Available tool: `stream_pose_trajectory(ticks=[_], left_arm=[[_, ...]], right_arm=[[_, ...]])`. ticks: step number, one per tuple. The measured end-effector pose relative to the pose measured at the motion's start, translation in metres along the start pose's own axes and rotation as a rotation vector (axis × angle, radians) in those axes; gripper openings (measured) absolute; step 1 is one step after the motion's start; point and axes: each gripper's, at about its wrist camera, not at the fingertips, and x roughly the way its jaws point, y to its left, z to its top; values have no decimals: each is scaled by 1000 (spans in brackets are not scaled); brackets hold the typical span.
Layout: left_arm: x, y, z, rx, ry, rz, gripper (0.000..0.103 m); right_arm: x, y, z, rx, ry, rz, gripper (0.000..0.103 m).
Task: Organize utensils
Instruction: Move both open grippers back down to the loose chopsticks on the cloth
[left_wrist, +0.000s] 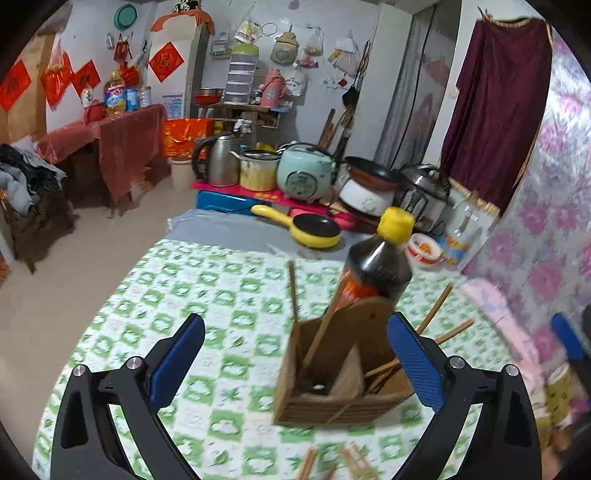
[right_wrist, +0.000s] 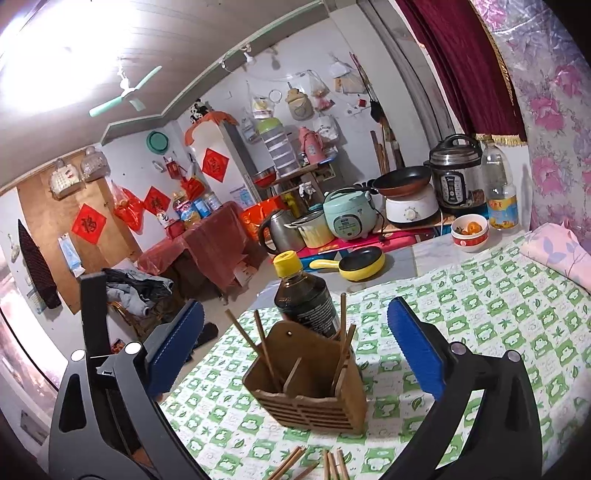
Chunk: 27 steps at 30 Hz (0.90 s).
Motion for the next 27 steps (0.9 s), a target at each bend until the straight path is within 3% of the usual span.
stream_pose_trajectory(ticks=[5, 8, 11, 13, 16, 18, 20, 27], left_arm=[[7, 21, -55, 39, 18, 31, 97], [23, 37, -88, 55, 105, 78, 97], [41, 58, -119, 34, 241, 75, 97], [42, 66, -129, 10, 275, 52, 97], [39, 74, -141, -1, 295, 50, 97], [36, 76, -150, 17, 305, 67, 97], [33, 76, -160, 31, 322, 67, 97], [15, 79, -185, 43, 363, 66, 97]], right_arm=[[-1, -6, -8, 45, 47, 15, 97], [5, -9, -18, 67, 95, 4, 97], [7, -14, -44, 31, 141, -16, 97], [3, -22, -70, -22, 141, -57, 97], [5, -42, -118, -110, 207, -194, 97], [8, -59, -143, -119, 312, -262, 97], [3, -71, -156, -87, 362, -235, 97], [-30, -82, -182, -96, 383, -256, 97]])
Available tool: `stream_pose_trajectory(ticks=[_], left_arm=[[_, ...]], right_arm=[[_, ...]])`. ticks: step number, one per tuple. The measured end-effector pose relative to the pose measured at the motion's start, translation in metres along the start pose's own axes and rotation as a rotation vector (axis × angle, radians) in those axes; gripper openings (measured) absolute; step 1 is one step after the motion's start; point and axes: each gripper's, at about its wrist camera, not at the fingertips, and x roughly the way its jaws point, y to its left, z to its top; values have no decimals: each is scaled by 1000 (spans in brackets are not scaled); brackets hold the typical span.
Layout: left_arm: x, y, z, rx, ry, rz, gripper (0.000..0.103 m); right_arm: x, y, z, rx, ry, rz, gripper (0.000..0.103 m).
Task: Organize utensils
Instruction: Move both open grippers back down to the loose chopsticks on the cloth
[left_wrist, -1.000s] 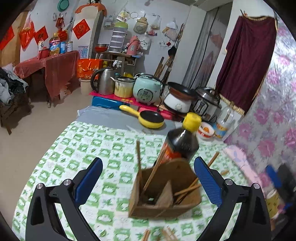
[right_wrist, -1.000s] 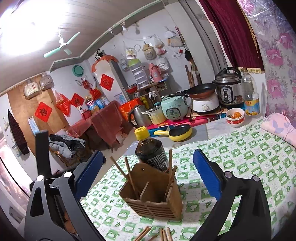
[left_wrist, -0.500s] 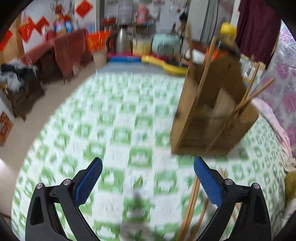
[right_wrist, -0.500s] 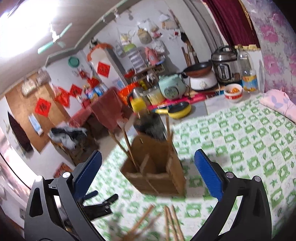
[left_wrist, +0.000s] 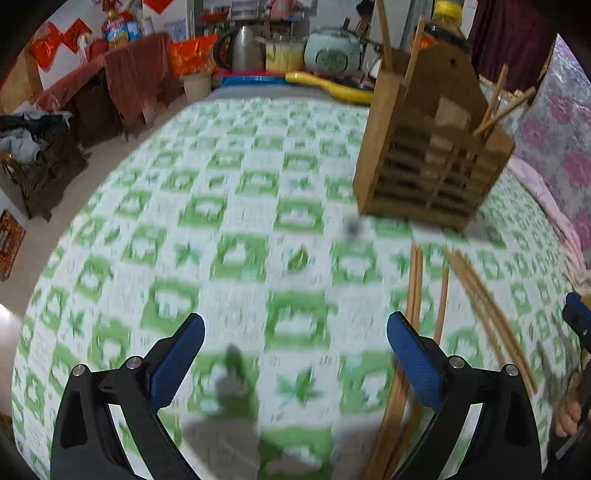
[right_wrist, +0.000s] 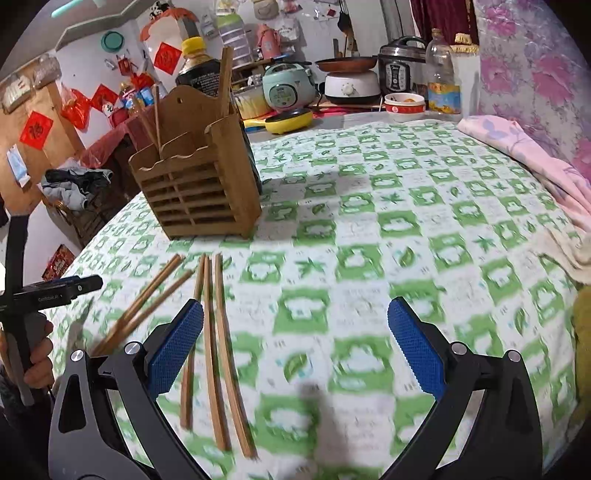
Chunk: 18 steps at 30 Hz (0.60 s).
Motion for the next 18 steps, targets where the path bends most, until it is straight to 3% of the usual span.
stream_pose_trajectory(ticks=[2, 6, 11, 18], left_arm=[[-4, 5, -9, -14, -7, -41, 97], [1, 8, -32, 1, 66, -86, 97], [-12, 9, -47, 24, 57, -183, 97], [-15, 8, -52, 38, 60, -203, 97]], right_arm=[[-2, -5, -9, 7, 17, 3, 97], [-6, -12, -16, 41, 29, 38, 97], [2, -10, -17, 33, 60, 21, 97], [5, -12, -17, 39, 73, 17, 97]])
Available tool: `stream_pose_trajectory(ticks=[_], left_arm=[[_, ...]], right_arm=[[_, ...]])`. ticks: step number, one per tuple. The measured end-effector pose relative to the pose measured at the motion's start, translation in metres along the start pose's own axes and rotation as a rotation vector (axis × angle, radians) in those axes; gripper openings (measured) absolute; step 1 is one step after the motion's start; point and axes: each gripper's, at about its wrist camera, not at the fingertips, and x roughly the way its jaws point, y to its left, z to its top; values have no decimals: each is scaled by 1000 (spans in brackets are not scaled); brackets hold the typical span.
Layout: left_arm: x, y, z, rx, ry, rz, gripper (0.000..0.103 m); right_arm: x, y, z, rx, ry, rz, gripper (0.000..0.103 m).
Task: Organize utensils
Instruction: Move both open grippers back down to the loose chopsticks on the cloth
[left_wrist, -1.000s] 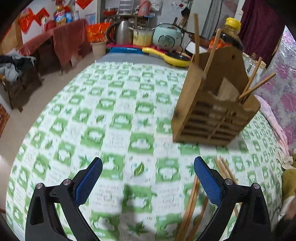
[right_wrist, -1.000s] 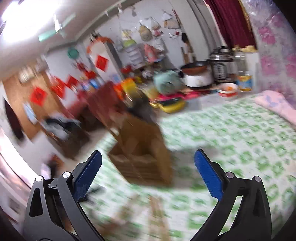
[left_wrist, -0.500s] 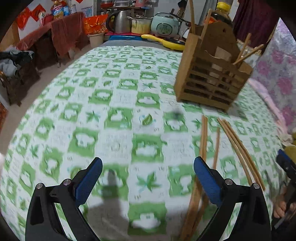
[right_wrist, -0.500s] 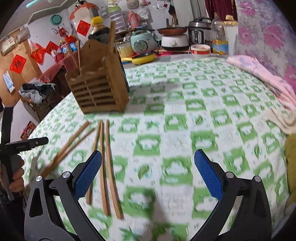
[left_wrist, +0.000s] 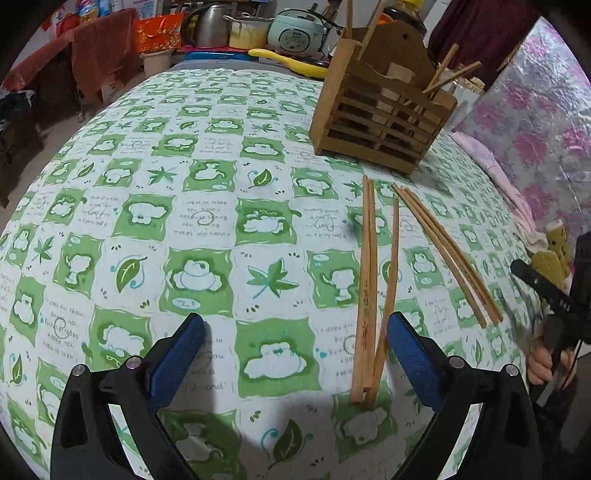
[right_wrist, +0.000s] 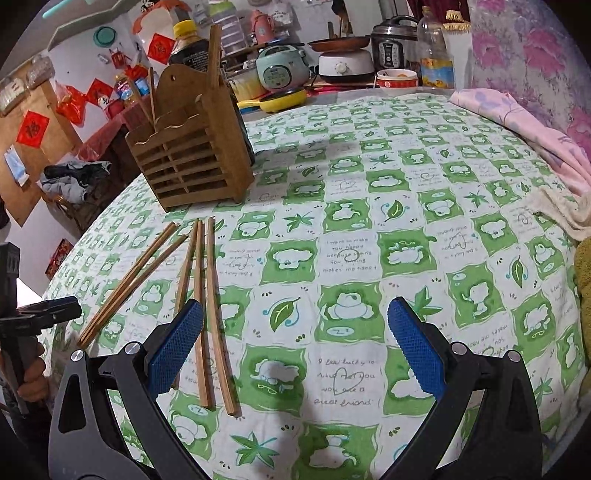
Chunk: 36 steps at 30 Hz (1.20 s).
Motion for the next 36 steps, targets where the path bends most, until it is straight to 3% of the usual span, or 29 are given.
stream_pose_trajectory(ticks=[5, 11, 16, 23, 26, 30, 36], left_arm=[[7, -10, -1, 58, 18, 63, 97], [21, -28, -4, 161, 50, 201, 99], [24, -12, 7, 88, 39, 251, 98], [7, 15, 10, -49, -13, 130, 97], [3, 18, 8, -57, -14, 123, 97], [-1, 18, -3, -8, 9, 238, 97], [-6, 19, -15, 66, 10, 347, 98]], right_arm=[[2, -2, 0, 12, 10, 7, 97], [2, -2, 0, 11, 8, 6, 97], [1, -2, 0, 11, 6, 7, 97], [1, -2, 0, 12, 2, 9, 97], [1, -3, 0, 18, 4, 11, 97], [1, -4, 0, 22, 5, 14, 97], [1, -4, 0, 21, 6, 14, 97]])
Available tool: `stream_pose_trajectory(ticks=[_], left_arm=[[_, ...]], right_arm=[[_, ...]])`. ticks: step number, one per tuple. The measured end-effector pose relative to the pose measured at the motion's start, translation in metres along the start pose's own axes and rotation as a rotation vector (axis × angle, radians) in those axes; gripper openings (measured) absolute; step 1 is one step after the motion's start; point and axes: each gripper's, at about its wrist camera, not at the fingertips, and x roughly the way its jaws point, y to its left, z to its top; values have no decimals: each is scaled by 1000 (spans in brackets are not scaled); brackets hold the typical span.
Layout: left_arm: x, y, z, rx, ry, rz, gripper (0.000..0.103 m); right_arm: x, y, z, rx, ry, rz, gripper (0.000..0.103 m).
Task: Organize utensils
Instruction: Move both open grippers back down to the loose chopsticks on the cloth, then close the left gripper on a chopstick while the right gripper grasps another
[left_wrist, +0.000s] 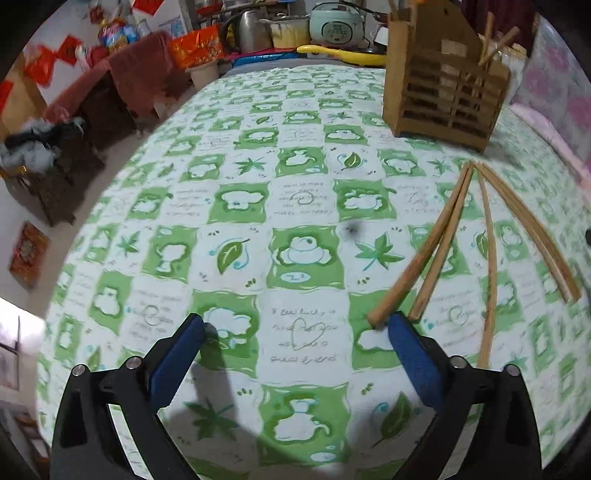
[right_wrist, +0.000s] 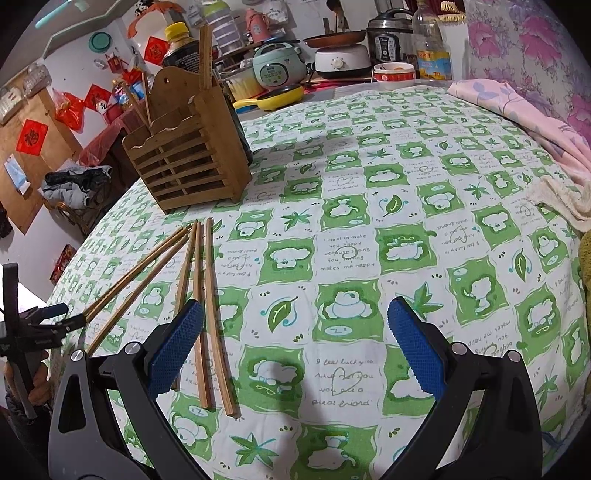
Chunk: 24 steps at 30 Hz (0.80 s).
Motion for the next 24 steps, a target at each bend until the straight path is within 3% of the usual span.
stream_pose_trajectory(ticks=[6, 9, 12, 14, 16, 24], left_arm=[[-1, -4, 5, 48, -43, 104, 98], [-3, -16, 7, 112, -74, 134, 89], [-10, -37, -1, 216, -114, 137, 58], [-11, -47, -5, 259, -118, 110, 28], [-10, -53, -5, 268, -109, 77, 12], [-11, -42, -5, 180, -85, 37, 8]], right_arm=[[1, 1, 0, -6, 1, 0, 97], [0, 4, 0, -22, -8, -8, 97], [-1, 6, -1, -34, -18, -14, 96], [-2, 7, -1, -41, -24, -16, 96], [-3, 9, -1, -49, -29, -17, 96], [-4, 11, -1, -58, -30, -17, 96]])
